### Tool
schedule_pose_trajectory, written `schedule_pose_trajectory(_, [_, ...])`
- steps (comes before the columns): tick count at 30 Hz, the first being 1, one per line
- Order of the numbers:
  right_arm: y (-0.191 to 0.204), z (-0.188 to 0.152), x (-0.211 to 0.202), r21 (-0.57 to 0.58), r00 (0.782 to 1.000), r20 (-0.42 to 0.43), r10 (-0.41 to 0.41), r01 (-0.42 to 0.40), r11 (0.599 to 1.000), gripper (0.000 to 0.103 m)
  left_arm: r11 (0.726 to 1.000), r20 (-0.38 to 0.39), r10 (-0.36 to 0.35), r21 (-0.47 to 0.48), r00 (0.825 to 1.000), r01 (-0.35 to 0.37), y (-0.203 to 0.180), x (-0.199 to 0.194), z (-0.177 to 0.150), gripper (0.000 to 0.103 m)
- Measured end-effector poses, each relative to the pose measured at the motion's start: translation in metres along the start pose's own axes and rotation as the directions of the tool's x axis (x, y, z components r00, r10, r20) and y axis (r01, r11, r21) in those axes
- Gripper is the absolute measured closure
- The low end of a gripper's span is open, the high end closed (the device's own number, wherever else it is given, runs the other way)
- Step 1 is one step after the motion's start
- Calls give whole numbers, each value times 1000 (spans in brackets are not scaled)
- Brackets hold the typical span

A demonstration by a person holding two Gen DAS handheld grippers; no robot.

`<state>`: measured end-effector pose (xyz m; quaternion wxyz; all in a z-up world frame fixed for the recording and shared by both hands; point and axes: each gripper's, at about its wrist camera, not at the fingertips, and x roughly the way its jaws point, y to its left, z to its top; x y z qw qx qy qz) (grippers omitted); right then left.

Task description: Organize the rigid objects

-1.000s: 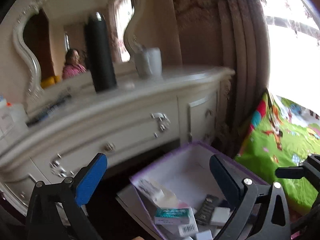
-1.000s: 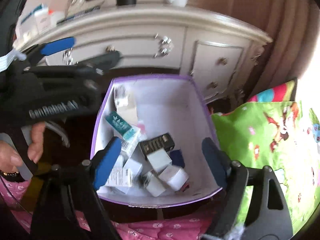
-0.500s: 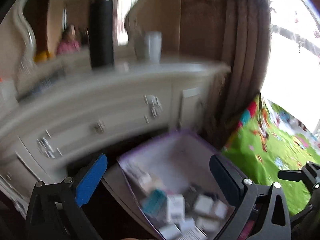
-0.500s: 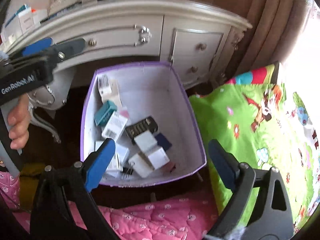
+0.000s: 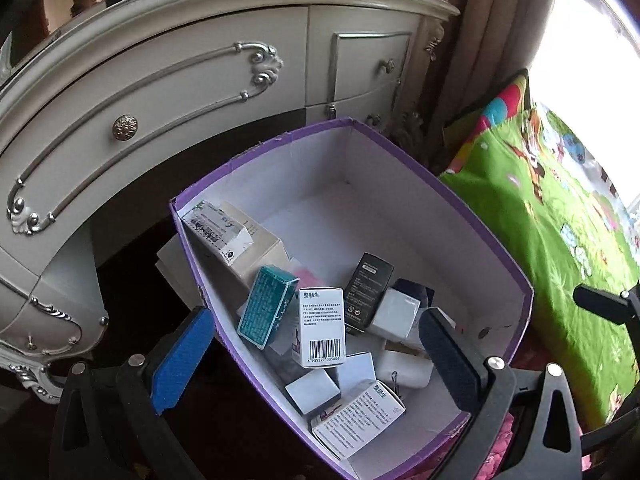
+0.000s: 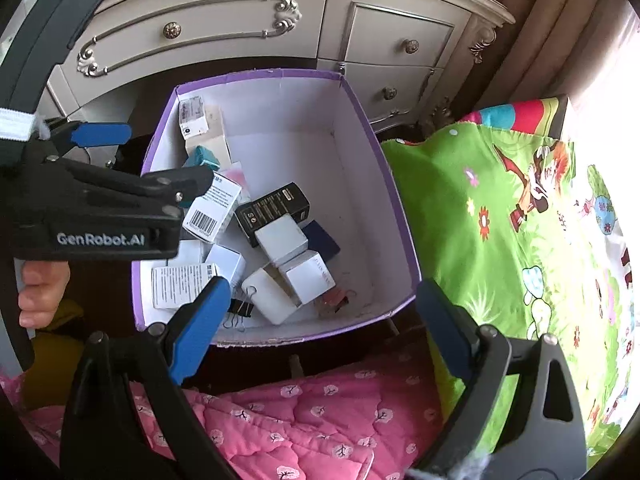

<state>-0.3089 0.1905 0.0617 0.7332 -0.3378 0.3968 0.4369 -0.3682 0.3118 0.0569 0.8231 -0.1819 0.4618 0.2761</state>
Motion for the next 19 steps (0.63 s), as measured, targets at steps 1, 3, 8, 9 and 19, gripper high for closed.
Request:
schedule_pose_trajectory(1, [1, 0, 1, -1, 1000, -1, -1, 1, 1000, 8, 1000, 0, 4, 3, 1000, -4, -1, 1, -2, 0])
schedule_pose_trajectory(3, [1, -1, 2, 4, 1000, -4, 5, -5, 1000, 8, 1000, -1, 4, 7, 1000, -4, -1, 1, -3, 0])
schedule_pose_trajectory(8, [3, -3, 5, 1, 1000, -11, 11, -11, 1000, 8, 1000, -4, 12, 19, 1000, -12, -3, 3, 0, 0])
schedule_pose_trajectory(9, [3, -3, 5, 2, 1000, -13, 13, -13, 1000, 8, 1000, -7, 10, 17, 1000, -10, -3, 4, 0, 0])
schedule_pose_trajectory(19, [2, -5, 7, 16, 1000, -16, 23, -23, 1000, 8, 999, 7, 33, 29, 999, -33, -3, 7, -2, 0])
